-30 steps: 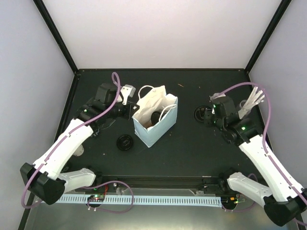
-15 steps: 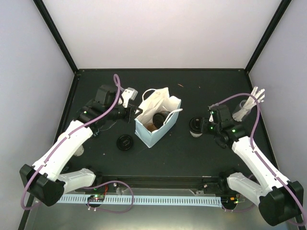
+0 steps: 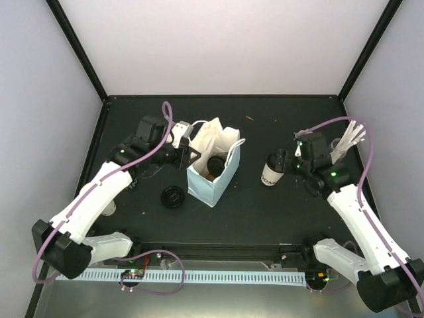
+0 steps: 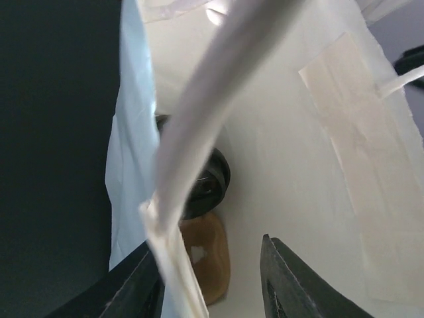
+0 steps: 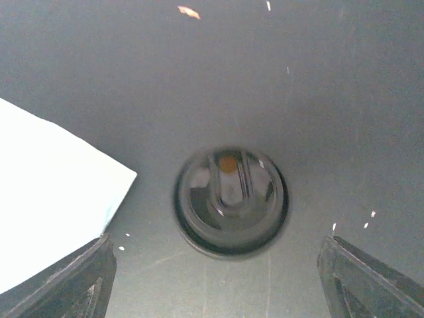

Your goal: Pack the takeout coffee

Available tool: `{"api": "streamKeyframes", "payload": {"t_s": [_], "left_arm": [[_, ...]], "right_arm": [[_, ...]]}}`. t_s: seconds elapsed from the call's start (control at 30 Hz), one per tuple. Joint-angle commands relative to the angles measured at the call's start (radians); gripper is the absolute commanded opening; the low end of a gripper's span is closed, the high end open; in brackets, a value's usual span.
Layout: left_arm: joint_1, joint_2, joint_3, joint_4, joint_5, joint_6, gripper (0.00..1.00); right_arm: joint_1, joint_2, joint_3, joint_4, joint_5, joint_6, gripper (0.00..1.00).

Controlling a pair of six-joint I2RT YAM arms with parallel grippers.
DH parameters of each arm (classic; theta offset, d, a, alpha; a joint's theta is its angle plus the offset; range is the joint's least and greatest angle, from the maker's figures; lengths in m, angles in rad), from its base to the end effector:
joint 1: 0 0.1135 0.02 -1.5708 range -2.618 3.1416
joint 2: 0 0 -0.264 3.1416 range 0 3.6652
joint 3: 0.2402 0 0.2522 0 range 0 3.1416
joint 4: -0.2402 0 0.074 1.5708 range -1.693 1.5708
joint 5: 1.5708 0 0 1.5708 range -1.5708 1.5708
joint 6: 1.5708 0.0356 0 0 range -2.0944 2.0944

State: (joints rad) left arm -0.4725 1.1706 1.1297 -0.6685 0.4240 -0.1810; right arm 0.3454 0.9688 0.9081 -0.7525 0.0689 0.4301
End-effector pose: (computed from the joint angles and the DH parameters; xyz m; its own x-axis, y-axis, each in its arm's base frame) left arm 0.2116 -0.1246 0.3372 -0.6952 0.1711 -0.6981 0.5771 0.7119 -0.4002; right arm 0.1833 0.0633 0.2966 -0.7436 0.1745 -0.6454 0.0185 0.9703 0.2411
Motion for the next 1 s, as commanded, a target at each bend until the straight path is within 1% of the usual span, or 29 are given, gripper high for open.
{"api": "streamKeyframes", "payload": {"t_s": [0.0, 0.07, 0.13, 0.17, 0.23, 0.27, 0.3, 0.37, 0.47, 0.57, 0.67, 0.7, 0.8, 0.9, 0.97], "left_arm": [[0.004, 0.045, 0.074, -0.031, -0.039, 0.033, 0.41], [0.003, 0.064, 0.096, -0.047, -0.055, 0.036, 0.39], [0.003, 0.081, 0.116, -0.063, -0.061, 0.043, 0.33], [0.002, 0.089, 0.127, -0.072, -0.063, 0.048, 0.26], [-0.002, 0.103, 0.153, -0.093, -0.064, 0.073, 0.10], [-0.006, 0.104, 0.165, -0.105, -0.064, 0.092, 0.04], [-0.012, 0.104, 0.178, -0.120, -0.064, 0.111, 0.02], [-0.020, 0.104, 0.196, -0.141, -0.067, 0.147, 0.02], [-0.041, 0.101, 0.211, -0.166, -0.067, 0.195, 0.02], [-0.072, 0.078, 0.205, -0.174, -0.089, 0.234, 0.02], [-0.110, 0.061, 0.185, -0.174, -0.123, 0.262, 0.01], [-0.122, 0.056, 0.177, -0.173, -0.132, 0.267, 0.01], [-0.145, 0.036, 0.142, -0.165, -0.170, 0.260, 0.02], [-0.149, 0.008, 0.108, -0.150, -0.160, 0.251, 0.02], [-0.154, -0.015, 0.092, -0.139, -0.151, 0.251, 0.02]], "right_arm": [[0.001, 0.021, 0.206, -0.138, -0.012, -0.103, 0.87], [0.013, 0.049, 0.327, -0.185, -0.067, -0.172, 0.86], [0.033, 0.076, 0.426, -0.223, -0.113, -0.223, 0.82], [0.048, 0.094, 0.470, -0.241, -0.141, -0.249, 0.80], [0.097, 0.139, 0.576, -0.282, -0.158, -0.288, 0.80], [0.135, 0.167, 0.628, -0.307, -0.162, -0.312, 0.80], [0.175, 0.193, 0.681, -0.333, -0.149, -0.330, 0.80], [0.260, 0.246, 0.772, -0.375, -0.115, -0.355, 0.78], [0.356, 0.292, 0.837, -0.396, -0.128, -0.390, 0.71], [0.466, 0.312, 0.814, -0.383, -0.122, -0.405, 0.62], [0.553, 0.320, 0.732, -0.325, -0.095, -0.377, 0.51], [0.574, 0.320, 0.697, -0.296, -0.086, -0.357, 0.50], [0.600, 0.319, 0.596, -0.232, -0.001, -0.260, 0.39], [0.606, 0.315, 0.502, -0.184, 0.017, -0.212, 0.32], [0.610, 0.323, 0.463, -0.162, 0.017, -0.204, 0.19]]}}
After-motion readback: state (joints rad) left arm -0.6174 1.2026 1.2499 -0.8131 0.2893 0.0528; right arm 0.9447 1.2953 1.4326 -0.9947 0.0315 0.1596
